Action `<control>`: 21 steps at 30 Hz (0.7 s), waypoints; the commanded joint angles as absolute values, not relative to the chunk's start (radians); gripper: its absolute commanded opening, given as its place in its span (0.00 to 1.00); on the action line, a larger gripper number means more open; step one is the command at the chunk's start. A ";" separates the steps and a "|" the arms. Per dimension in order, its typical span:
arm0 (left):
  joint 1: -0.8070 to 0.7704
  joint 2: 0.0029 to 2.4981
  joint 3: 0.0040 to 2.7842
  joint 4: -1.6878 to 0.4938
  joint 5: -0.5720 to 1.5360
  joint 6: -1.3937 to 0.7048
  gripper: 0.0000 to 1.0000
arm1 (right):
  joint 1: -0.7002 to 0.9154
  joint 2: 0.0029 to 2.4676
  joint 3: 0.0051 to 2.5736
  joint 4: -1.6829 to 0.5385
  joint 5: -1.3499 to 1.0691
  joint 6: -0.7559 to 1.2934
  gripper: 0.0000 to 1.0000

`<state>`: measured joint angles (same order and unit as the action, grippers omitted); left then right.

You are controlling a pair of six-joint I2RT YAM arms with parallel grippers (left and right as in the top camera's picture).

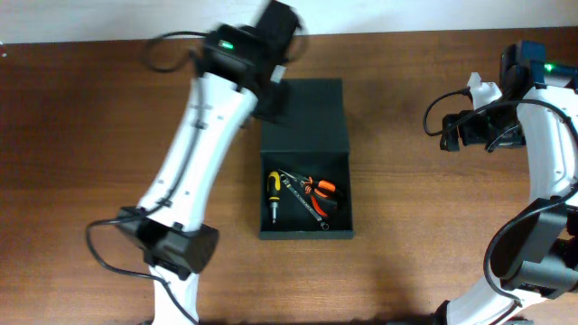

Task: Pack container
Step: 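Withdraw the left gripper to the left over the orange socket rail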

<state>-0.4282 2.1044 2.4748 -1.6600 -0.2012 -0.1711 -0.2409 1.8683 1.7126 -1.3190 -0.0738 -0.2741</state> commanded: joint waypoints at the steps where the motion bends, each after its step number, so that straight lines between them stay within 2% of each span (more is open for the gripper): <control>1: -0.299 2.100 2.505 -1.688 -0.231 -0.234 0.99 | -0.243 1.870 1.713 -1.319 -0.086 -0.284 0.99; 9: -0.081 2.022 2.504 -1.688 -0.149 -0.230 0.99 | -0.243 1.870 1.713 -1.319 -0.086 -0.284 0.98; 13: -0.038 1.932 2.481 -1.688 -0.143 -0.208 0.99 | -0.243 1.870 1.713 -1.319 -0.086 -0.284 0.99; 21: 0.009 1.664 2.171 -1.687 -0.146 -0.209 0.99 | -0.243 1.870 1.713 -1.319 -0.086 -0.284 0.99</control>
<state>-0.0189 1.7683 2.3043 -1.6844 -0.1539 -0.2138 -0.2409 1.8683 1.7126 -1.3193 -0.0738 -0.2737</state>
